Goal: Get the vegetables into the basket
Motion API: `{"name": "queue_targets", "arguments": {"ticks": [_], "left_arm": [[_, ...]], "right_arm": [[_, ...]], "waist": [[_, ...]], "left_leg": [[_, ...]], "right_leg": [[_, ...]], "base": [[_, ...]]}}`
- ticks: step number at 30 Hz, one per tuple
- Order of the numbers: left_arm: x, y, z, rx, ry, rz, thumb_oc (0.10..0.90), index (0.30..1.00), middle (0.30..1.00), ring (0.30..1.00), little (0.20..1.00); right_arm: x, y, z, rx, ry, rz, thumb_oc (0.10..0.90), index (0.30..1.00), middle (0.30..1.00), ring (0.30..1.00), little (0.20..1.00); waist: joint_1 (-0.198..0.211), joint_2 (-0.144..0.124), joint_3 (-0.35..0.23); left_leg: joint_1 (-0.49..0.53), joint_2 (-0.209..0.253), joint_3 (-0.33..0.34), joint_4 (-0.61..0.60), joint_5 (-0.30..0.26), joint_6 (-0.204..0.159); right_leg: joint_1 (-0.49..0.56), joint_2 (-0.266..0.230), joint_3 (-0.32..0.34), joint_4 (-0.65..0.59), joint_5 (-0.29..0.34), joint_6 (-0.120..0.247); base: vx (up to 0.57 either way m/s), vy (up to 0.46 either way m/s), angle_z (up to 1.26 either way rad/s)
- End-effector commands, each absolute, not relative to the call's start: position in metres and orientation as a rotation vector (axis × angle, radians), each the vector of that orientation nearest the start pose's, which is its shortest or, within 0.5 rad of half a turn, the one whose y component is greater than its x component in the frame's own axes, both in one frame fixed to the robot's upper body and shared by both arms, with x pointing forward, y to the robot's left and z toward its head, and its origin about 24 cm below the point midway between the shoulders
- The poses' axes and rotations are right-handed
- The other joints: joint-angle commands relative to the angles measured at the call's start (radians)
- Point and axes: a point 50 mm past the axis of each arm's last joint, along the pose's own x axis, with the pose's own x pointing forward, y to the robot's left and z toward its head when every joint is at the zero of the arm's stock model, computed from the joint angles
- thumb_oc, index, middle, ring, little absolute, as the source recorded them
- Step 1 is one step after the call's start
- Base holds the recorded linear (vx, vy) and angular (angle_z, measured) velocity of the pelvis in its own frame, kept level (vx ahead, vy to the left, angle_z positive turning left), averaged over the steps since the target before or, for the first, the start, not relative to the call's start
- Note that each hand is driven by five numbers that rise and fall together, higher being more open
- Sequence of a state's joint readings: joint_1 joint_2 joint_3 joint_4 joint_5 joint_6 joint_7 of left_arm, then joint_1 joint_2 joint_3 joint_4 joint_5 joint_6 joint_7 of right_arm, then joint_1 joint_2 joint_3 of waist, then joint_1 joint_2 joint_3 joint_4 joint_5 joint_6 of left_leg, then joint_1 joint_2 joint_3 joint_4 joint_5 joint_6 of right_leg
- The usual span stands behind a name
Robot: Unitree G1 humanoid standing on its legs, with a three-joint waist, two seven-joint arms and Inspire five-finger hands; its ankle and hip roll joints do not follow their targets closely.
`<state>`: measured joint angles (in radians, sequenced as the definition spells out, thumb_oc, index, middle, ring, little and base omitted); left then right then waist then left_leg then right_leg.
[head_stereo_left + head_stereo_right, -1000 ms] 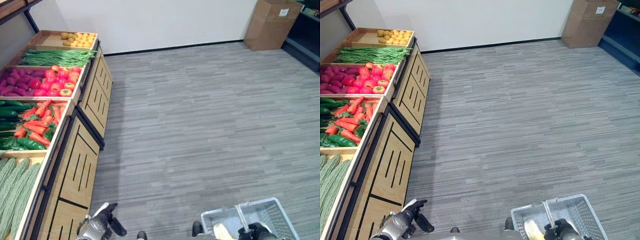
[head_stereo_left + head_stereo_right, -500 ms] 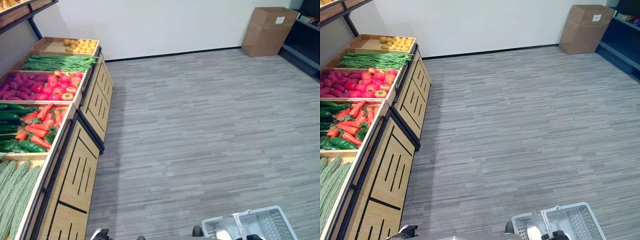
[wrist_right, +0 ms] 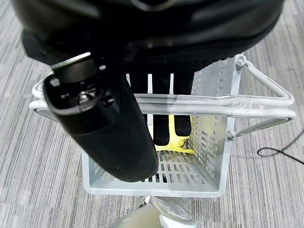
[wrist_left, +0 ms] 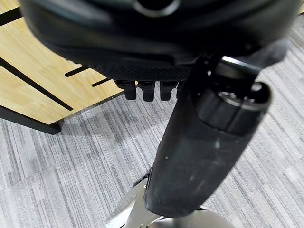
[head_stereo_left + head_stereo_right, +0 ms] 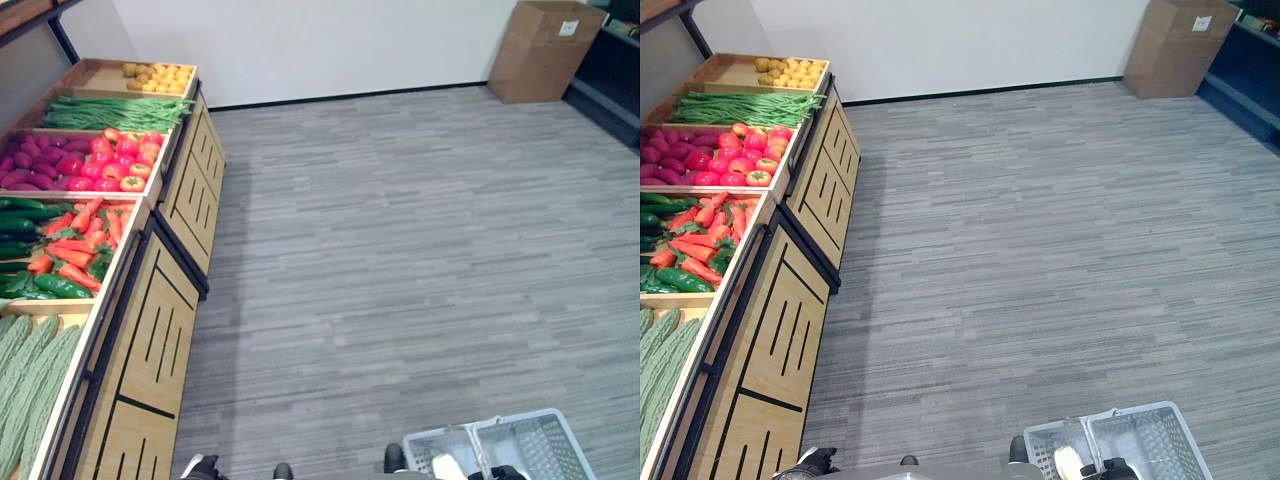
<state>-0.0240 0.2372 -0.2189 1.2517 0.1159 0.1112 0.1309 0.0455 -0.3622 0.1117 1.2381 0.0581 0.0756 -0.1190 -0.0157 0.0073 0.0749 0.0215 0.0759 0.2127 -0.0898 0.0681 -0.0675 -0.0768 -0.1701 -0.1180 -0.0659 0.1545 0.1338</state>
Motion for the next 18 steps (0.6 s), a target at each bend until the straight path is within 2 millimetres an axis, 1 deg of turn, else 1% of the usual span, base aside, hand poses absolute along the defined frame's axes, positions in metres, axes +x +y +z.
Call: {"name": "queue_targets", "arguments": {"ticks": [1,2,3,4,5,6,7,8,9,10,12,13,14,15,16,17,18], "left_arm": [[0.103,0.255,-0.154,0.556,1.279,0.098,0.900,1.000,1.000,1.000,1.000],[0.103,0.257,-0.154,0.560,1.278,0.097,0.900,1.000,1.000,1.000,1.000],[0.104,0.258,-0.153,0.560,1.274,0.105,0.900,1.000,1.000,1.000,1.000],[0.102,0.262,-0.152,0.544,1.274,0.133,0.900,1.000,1.000,1.000,1.000],[0.099,0.263,-0.153,0.535,1.285,0.146,0.900,1.000,1.000,1.000,1.000],[0.099,0.263,-0.153,0.535,1.285,0.146,0.900,1.000,1.000,1.000,1.000],[0.098,0.265,-0.152,0.533,1.291,0.157,0.900,1.000,1.000,1.000,1.000],[0.097,0.266,-0.152,0.533,1.296,0.164,0.900,1.000,1.000,1.000,1.000],[0.096,0.268,-0.152,0.533,1.301,0.170,0.900,1.000,1.000,1.000,1.000],[0.097,0.268,-0.152,0.531,1.297,0.178,0.900,1.000,1.000,1.000,1.000],[0.096,0.269,-0.152,0.529,1.299,0.180,0.900,1.000,1.000,1.000,1.000],[0.095,0.269,-0.152,0.525,1.300,0.187,0.900,1.000,1.000,1.000,1.000],[0.094,0.269,-0.152,0.534,1.305,0.177,0.900,1.000,1.000,1.000,1.000],[0.097,0.266,-0.152,0.531,1.294,0.173,0.900,1.000,1.000,1.000,1.000],[0.096,0.266,-0.153,0.531,1.294,0.173,0.900,1.000,1.000,1.000,1.000],[0.096,0.264,-0.154,0.526,1.298,0.171,0.900,1.000,1.000,1.000,1.000],[0.098,0.256,-0.155,0.511,1.290,0.159,0.900,1.000,1.000,1.000,1.000]], "right_arm": [[0.083,-0.271,-0.153,-0.318,1.276,-0.260,0.400,0.300,0.300,0.300,0.300],[0.087,-0.271,-0.152,-0.299,1.256,-0.274,0.400,0.300,0.300,0.300,0.300],[0.092,-0.271,-0.150,-0.280,1.231,-0.289,0.400,0.300,0.300,0.300,0.300],[0.101,-0.271,-0.147,-0.270,1.187,-0.297,0.400,0.300,0.300,0.300,0.300],[0.102,-0.271,-0.147,-0.289,1.183,-0.281,0.400,0.300,0.300,0.300,0.300],[0.102,-0.271,-0.147,-0.289,1.183,-0.281,0.400,0.300,0.300,0.300,0.300],[0.102,-0.271,-0.147,-0.306,1.184,-0.268,0.400,0.300,0.300,0.300,0.300],[0.103,-0.270,-0.147,-0.314,1.186,-0.260,0.400,0.300,0.300,0.300,0.300],[0.104,-0.267,-0.148,-0.337,1.183,-0.232,0.400,0.300,0.300,0.300,0.300],[0.104,-0.265,-0.148,-0.350,1.186,-0.215,0.400,0.300,0.300,0.300,0.300],[0.103,-0.264,-0.149,-0.358,1.190,-0.205,0.400,0.300,0.300,0.300,0.300],[0.102,-0.262,-0.149,-0.367,1.192,-0.190,0.400,0.300,0.300,0.300,0.300],[0.100,-0.262,-0.150,-0.365,1.192,-0.185,0.400,0.300,0.300,0.300,0.300],[0.100,-0.263,-0.149,-0.335,1.182,-0.206,0.400,0.300,0.300,0.300,0.300],[0.100,-0.264,-0.149,-0.335,1.182,-0.206,0.400,0.300,0.300,0.300,0.300],[0.097,-0.265,-0.149,-0.332,1.187,-0.212,0.400,0.300,0.300,0.300,0.300],[0.099,-0.272,-0.145,-0.367,1.173,-0.202,0.400,0.300,0.300,0.300,0.300]], "waist": [[0.009,-0.042,0.061],[0.003,-0.037,0.086],[-0.002,-0.034,0.101],[-0.008,-0.025,0.126],[-0.015,-0.026,0.128],[-0.016,-0.026,0.129],[-0.022,-0.030,0.128],[-0.028,-0.035,0.128],[-0.037,-0.045,0.130],[-0.046,-0.050,0.131],[-0.052,-0.047,0.132],[-0.059,-0.050,0.133],[-0.061,-0.054,0.129],[-0.077,-0.051,0.117],[-0.078,-0.048,0.117],[-0.079,-0.044,0.109],[-0.084,-0.025,0.102]], "left_leg": [[-0.012,-0.034,-0.018,0.107,-0.123,0.033],[0.003,-0.047,-0.017,0.111,-0.144,0.055],[0.010,-0.052,-0.013,0.116,-0.150,0.061],[0.031,-0.053,-0.015,0.114,-0.156,0.066],[0.064,-0.059,-0.015,0.091,-0.162,0.059],[0.065,-0.059,-0.016,0.090,-0.162,0.059],[0.081,-0.060,-0.023,0.072,-0.163,0.049],[0.094,-0.059,-0.033,0.061,-0.165,0.040],[0.116,-0.048,-0.047,0.051,-0.170,0.024],[0.138,-0.042,-0.053,0.045,-0.175,0.018],[0.155,-0.034,-0.060,0.040,-0.181,0.012],[0.174,-0.031,-0.065,0.039,-0.191,0.008],[0.184,-0.028,-0.079,0.043,-0.199,0.001],[0.191,-0.013,-0.108,0.054,-0.209,-0.005],[0.191,-0.010,-0.109,0.055,-0.211,-0.006],[0.188,-0.003,-0.117,0.057,-0.210,-0.008],[0.170,0.012,-0.133,0.078,-0.196,-0.021]], "right_leg": [[-0.025,-0.080,0.047,0.208,-0.103,0.088],[-0.091,-0.094,0.063,0.323,-0.046,0.102],[-0.120,-0.094,0.084,0.371,-0.014,0.109],[-0.170,-0.081,0.086,0.418,-0.002,0.102],[-0.195,-0.091,0.063,0.362,0.004,0.096],[-0.194,-0.091,0.062,0.362,0.004,0.096],[-0.204,-0.091,0.053,0.296,0.013,0.095],[-0.214,-0.093,0.047,0.233,0.031,0.100],[-0.242,-0.097,0.051,0.157,0.064,0.112],[-0.268,-0.092,0.044,0.117,0.076,0.114],[-0.267,-0.080,0.037,0.105,0.082,0.115],[-0.283,-0.071,0.036,0.122,0.081,0.115],[-0.272,-0.070,0.042,0.134,0.065,0.107],[-0.277,-0.033,0.066,0.169,0.048,0.085],[-0.277,-0.031,0.064,0.172,0.046,0.084],[-0.268,-0.024,0.059,0.175,0.039,0.077],[-0.256,-0.026,0.022,0.190,0.023,0.066]], "base": [[0.01,0.188,-0.29],[0.03,0.192,-0.26],[0.11,0.301,-0.41],[0.25,0.183,-0.26],[0.24,0.119,-0.24],[0.27,-0.014,0.04],[0.21,-0.066,0.02],[0.40,-0.158,0.09],[0.38,-0.179,0.10],[0.38,-0.175,0.12],[0.19,-0.080,0.27],[0.15,-0.076,0.44],[0.29,-0.181,0.60],[0.21,-0.146,0.69],[0.20,-0.145,1.00],[0.17,-0.141,0.76],[0.17,-0.141,0.42]]}}
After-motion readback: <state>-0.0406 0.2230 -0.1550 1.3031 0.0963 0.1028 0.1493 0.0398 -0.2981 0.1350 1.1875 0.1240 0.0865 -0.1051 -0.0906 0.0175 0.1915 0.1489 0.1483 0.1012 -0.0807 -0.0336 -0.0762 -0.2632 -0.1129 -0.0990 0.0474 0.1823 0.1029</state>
